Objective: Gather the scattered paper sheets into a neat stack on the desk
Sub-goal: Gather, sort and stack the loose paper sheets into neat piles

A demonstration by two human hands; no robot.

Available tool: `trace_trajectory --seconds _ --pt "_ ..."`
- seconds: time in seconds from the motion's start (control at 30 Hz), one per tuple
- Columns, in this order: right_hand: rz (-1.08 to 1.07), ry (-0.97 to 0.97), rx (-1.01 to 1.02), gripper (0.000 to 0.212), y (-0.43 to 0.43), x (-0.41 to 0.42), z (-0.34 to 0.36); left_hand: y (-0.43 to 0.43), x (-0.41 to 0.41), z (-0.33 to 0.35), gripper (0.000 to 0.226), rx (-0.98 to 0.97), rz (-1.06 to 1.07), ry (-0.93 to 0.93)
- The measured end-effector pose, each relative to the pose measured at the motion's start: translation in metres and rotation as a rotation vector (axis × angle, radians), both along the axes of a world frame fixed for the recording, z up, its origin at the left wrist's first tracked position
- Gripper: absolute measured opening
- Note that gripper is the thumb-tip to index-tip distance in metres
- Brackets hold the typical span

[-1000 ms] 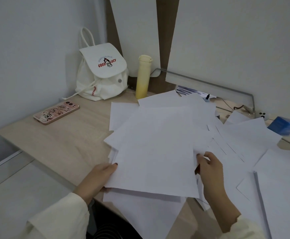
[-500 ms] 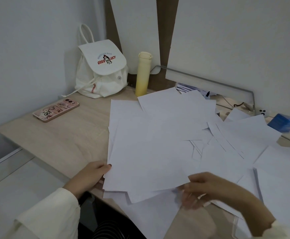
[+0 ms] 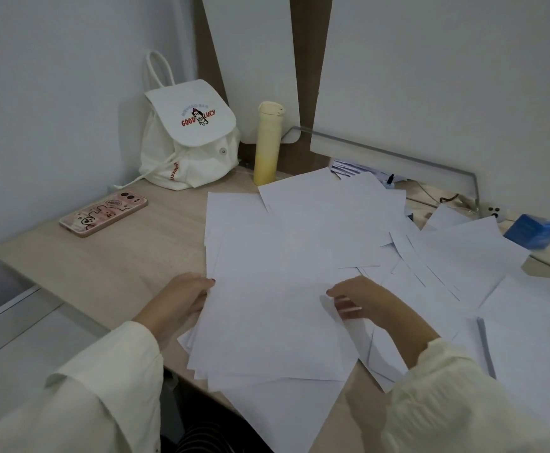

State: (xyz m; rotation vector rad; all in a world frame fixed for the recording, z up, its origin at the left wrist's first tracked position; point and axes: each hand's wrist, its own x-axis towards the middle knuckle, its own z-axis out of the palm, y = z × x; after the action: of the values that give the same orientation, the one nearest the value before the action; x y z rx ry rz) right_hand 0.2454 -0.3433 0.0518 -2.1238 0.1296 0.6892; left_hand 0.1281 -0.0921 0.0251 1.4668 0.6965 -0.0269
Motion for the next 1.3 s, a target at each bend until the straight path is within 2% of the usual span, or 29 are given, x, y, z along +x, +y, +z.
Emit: trace_trajectory --seconds 0.13,0.3,0.37,0.47,0.63,0.73,0.87,0.97,1.13,1.23,1.3 --pt "0.006 0.052 0.007 0.028 0.005 -0.008 0.002 0.007 0.003 0.001 0.015 -0.028 -0.005 0.018" --pt "0.105 0.007 0.031 0.042 0.016 -0.025 -0.003 0.003 0.011 0.000 0.024 -0.002 -0.059 0.018" --pt "0.135 -0.014 0.153 0.034 0.022 -0.031 -0.005 -0.001 0.010 -0.001 0.020 -0.010 -0.075 -0.030" --pt "0.140 -0.072 0.304 0.032 0.023 -0.039 -0.003 -0.001 0.008 -0.001 0.045 -0.037 -0.046 -0.093" --pt "0.101 -0.151 0.616 0.032 0.011 -0.039 0.027 -0.002 0.001 0.027 0.024 -0.029 0.066 -0.315" --pt "0.099 -0.209 0.771 0.028 0.005 -0.039 0.049 -0.008 -0.004 0.060 0.032 0.002 0.028 -0.462" --pt "0.129 -0.295 0.839 0.021 -0.002 -0.039 0.079 -0.016 -0.005 0.102 0.021 0.005 0.053 -0.677" --pt "0.150 -0.326 0.841 0.023 -0.002 -0.040 0.086 -0.026 -0.004 0.109 0.016 0.062 0.064 -0.712" --pt "0.060 -0.360 0.901 0.036 0.006 -0.046 0.082 -0.046 0.001 0.104 0.018 0.067 0.154 -0.733" --pt "0.010 -0.417 0.998 0.032 0.003 -0.043 0.088 -0.045 -0.002 0.114 0.027 0.120 0.226 -0.827" --pt "-0.026 -0.464 0.968 0.033 -0.002 -0.042 0.085 -0.041 -0.006 0.112 0.032 0.181 0.238 -0.873"
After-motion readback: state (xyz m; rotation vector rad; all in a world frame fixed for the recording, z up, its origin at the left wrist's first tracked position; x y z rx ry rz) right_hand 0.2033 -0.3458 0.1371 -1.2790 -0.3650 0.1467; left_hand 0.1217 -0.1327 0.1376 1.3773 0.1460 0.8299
